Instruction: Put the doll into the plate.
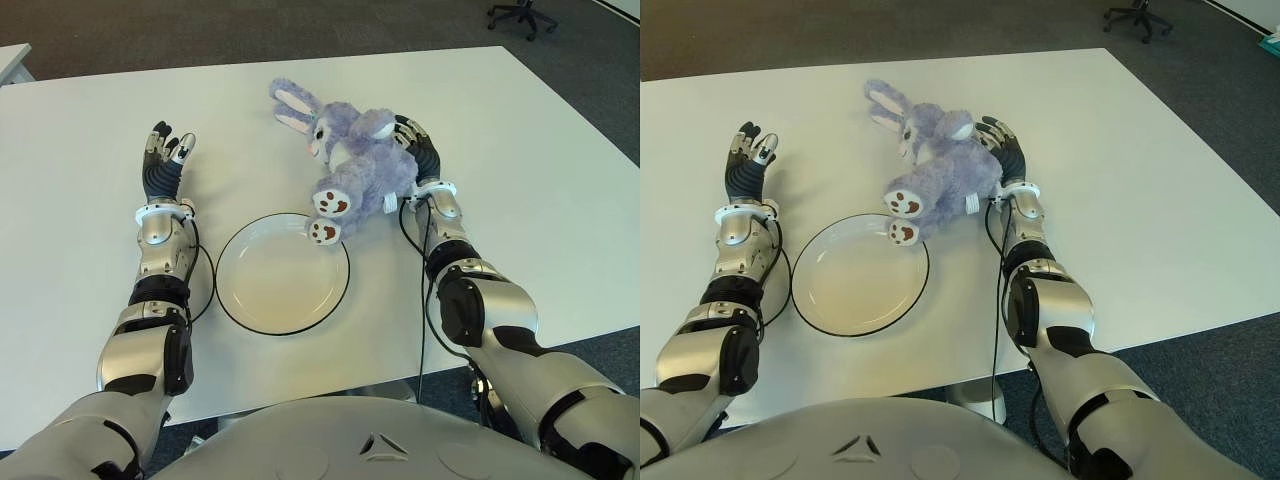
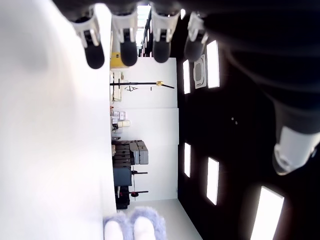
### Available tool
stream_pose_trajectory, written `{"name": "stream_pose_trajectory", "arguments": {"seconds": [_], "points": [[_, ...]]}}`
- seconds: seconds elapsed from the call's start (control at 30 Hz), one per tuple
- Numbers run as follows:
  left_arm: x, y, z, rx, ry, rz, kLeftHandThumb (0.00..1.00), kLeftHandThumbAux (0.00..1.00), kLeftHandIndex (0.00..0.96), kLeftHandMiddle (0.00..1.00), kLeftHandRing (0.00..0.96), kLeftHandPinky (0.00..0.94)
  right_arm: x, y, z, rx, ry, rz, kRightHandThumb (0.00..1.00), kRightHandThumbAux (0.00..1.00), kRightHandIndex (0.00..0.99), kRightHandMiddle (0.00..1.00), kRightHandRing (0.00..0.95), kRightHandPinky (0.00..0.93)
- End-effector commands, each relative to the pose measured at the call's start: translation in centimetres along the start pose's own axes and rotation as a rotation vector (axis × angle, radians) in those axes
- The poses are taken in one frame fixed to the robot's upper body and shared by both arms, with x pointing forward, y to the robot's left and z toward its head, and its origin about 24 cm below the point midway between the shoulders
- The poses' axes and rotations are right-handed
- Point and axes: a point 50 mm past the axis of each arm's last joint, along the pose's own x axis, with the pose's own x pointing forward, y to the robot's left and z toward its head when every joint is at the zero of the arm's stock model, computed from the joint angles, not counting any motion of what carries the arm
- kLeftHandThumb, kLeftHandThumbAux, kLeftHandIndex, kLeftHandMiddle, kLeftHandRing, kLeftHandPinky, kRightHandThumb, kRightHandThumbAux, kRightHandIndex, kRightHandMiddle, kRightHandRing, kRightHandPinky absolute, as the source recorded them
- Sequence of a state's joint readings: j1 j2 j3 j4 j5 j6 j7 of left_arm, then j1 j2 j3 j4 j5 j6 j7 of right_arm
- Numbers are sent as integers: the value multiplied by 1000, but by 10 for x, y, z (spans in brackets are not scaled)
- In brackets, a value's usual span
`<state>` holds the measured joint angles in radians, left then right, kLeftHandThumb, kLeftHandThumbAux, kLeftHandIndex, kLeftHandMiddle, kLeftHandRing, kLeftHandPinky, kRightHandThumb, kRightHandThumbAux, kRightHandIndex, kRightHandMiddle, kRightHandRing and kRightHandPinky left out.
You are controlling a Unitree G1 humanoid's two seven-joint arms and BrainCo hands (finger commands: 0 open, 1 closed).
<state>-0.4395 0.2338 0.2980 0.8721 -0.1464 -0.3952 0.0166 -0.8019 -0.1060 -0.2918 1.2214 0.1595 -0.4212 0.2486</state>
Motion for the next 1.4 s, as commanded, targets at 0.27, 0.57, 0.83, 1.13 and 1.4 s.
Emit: {"name": "stream_pose_trajectory", "arguments": {"seconds": [0.27,0.57,0.83,1.13,1.4], "points": [[-38,8,-55,6,223,18,66,536,0,60,83,110,-21,-17,-32,23,130,-67,433,732,176,216,237,280],[-38,7,-55,14,220,15,65,528,0,61,83,107,-23,-23,-31,9,120,-83,422,762,175,216,240,289],[-38,7,-56,16,220,12,59,523,0,72,90,111,-26,-32,-30,-8,114,-97,400,771,174,215,244,292],[-38,7,-56,15,223,13,58,534,0,65,84,97,-30,-39,-30,-19,111,-108,338,757,159,211,243,284],[-38,9,-56,26,226,13,48,543,0,63,80,102,-34,-46,-30,-53,114,-115,232,722,139,198,236,272]]}}
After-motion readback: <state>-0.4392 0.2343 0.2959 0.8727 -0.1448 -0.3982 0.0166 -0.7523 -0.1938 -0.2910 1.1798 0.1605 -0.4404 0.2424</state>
